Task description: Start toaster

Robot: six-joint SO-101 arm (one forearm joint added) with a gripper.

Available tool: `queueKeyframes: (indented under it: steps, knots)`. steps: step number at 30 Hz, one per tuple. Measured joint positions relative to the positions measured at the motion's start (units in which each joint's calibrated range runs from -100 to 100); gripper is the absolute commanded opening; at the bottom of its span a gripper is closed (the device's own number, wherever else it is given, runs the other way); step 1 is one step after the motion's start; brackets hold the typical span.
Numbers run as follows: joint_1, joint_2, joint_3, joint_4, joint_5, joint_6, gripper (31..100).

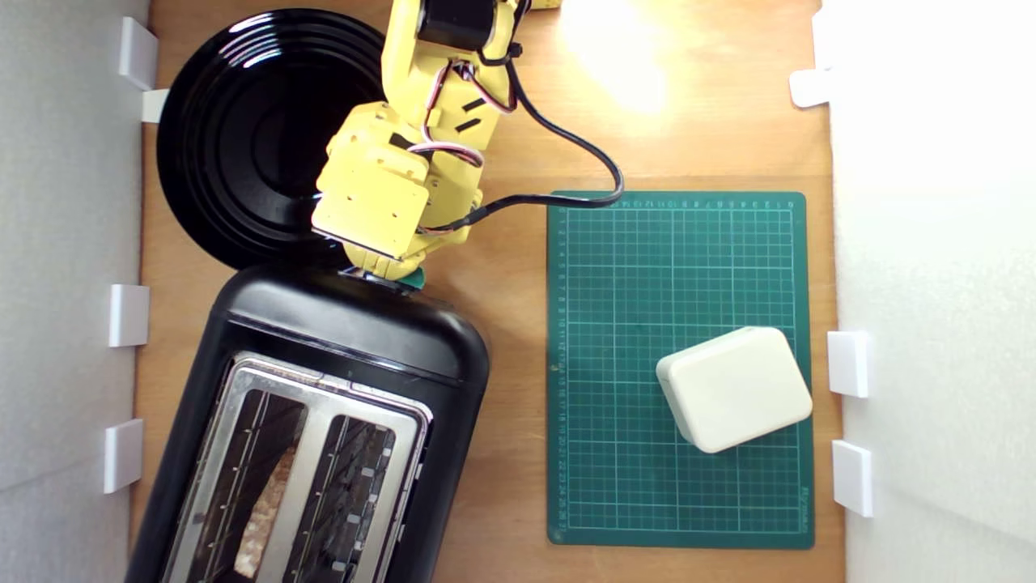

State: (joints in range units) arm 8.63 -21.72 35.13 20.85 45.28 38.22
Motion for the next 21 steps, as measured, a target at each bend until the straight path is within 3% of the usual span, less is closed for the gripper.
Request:
queueKeyframes:
  steps: [21]
  knots:
    - [0.00, 4.09, 1.30, 0.77, -2.81, 0.00, 31.3]
